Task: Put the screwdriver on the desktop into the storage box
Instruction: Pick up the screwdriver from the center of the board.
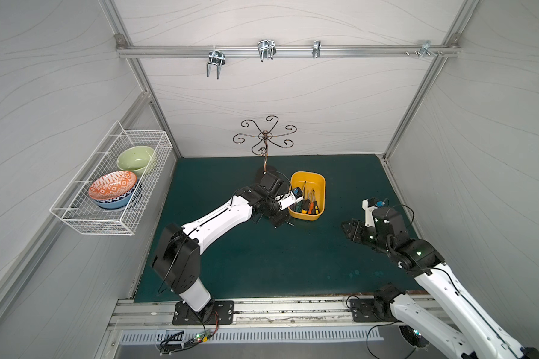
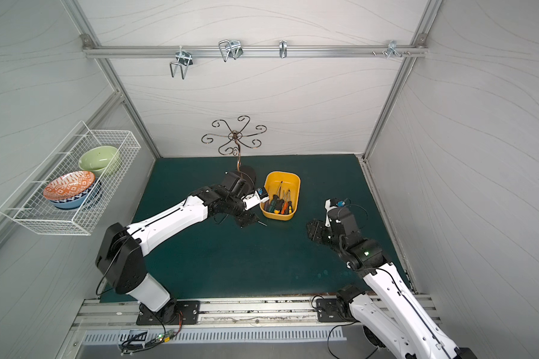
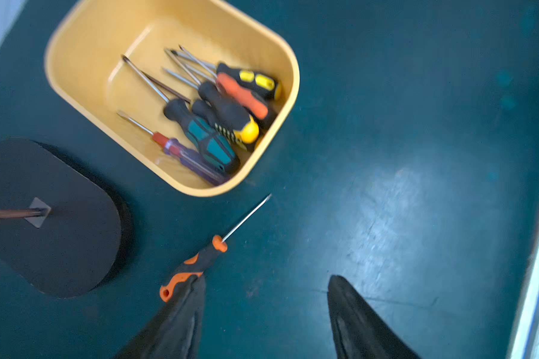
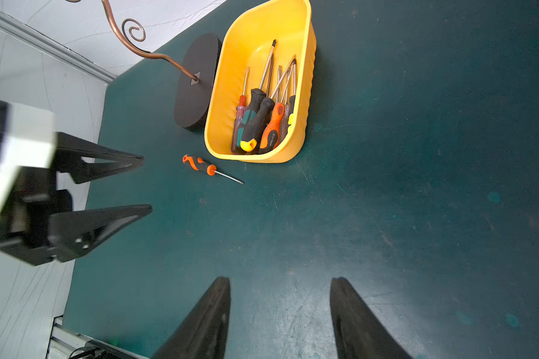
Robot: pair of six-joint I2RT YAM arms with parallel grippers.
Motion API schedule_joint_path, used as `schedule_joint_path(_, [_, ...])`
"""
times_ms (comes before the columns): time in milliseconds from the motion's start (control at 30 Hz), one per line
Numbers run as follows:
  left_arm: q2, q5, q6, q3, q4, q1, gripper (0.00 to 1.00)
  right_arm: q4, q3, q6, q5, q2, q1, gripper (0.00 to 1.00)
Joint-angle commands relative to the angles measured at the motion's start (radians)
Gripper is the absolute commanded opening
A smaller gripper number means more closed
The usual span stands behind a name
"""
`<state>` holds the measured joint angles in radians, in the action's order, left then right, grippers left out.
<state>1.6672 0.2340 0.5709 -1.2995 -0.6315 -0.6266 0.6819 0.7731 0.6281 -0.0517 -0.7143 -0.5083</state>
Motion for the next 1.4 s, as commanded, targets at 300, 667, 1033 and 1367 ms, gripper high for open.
schedule_joint_path(300, [0.166,-0.061,0.356,-0.125,-0.155,0.067,0.67,0.026,0.024,-0.027,-0.019,-0.007,0.005,0.55])
schedule_joint_path(667, [0.322,-0.119,0.508,-0.257,-0.224,0.098,0.68,0.032,0.031,-0.036,-0.03,-0.015,0.009,0.55])
schedule_joint_path(1033, [0.43,-0.116,0.547,-0.33,-0.168,0.106,0.68,0.036,0.037,-0.04,-0.03,-0.025,0.01,0.55])
schedule_joint_path(1367, [0.498,-0.107,0.546,-0.361,-0.232,0.112,0.62,0.044,0.041,-0.046,-0.036,-0.022,0.014,0.55])
